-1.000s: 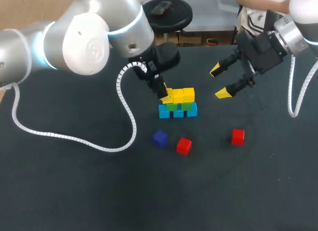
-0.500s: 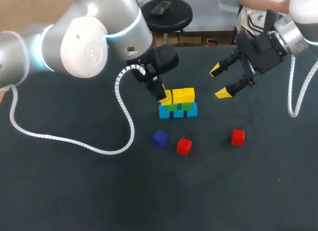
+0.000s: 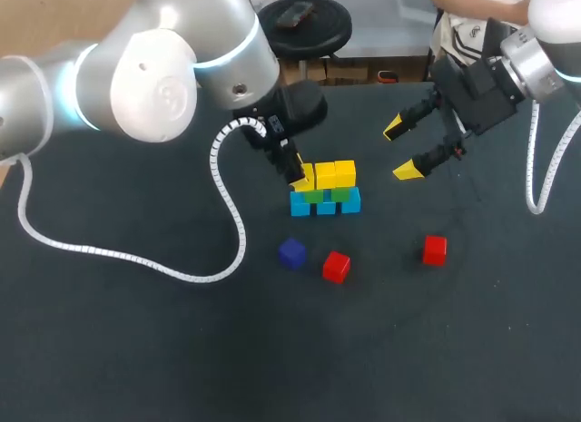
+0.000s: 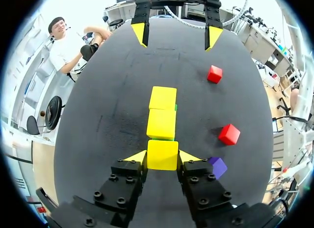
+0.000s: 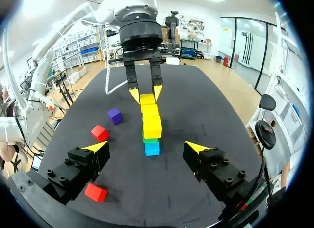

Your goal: Place the blue cubes, place green cubes on the blue cubes, place the yellow cubes on the green cubes, then place the red cubes on the yellow cubes, and place purple cube on the red cubes.

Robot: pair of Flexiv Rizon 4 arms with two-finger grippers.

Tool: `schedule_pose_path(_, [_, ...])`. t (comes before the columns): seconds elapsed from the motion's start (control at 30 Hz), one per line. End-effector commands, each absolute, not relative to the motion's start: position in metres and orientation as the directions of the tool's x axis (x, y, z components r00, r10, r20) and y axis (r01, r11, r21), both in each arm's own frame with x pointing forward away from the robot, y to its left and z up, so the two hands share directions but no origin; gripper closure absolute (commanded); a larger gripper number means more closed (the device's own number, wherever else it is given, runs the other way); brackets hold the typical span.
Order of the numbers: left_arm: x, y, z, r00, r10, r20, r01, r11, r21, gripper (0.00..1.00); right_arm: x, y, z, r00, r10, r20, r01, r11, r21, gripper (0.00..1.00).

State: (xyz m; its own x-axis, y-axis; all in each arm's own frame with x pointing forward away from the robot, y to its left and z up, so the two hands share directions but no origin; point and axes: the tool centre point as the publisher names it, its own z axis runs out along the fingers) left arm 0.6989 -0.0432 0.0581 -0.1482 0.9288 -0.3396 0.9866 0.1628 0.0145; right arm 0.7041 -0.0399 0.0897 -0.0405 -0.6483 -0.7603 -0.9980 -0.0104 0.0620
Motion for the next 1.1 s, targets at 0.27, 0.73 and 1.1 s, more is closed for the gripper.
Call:
schedule_pose_path(0.27, [0.6999, -0.0441, 0.0578, -0.143, 0.93, -0.338, 0.987, 0.158, 0.015, 1.0, 0.7032, -0.0402, 0.0899, -0.04, -0.648, -0.761, -0.998, -0.009, 0.06, 0.0])
schedule_pose_path(0.73, [0.6991, -0.0463, 0.0589, -0.139, 0.933, -0.333, 0.988, 0.152, 0.015, 1.0, 0.7032, -0.0402, 0.0899, -0.04, -0.648, -0.761, -0.998, -0.009, 0.06, 0.0])
schedule_pose_path(1.1, [0.6994, -0.0473, 0.0574, -0.141, 0.936, -0.322, 0.988, 0.153, 0.011, 1.0, 0.7032, -0.0402, 0.0899, -0.04, -0.648, -0.761, -0.998, -0.009, 0.06, 0.0])
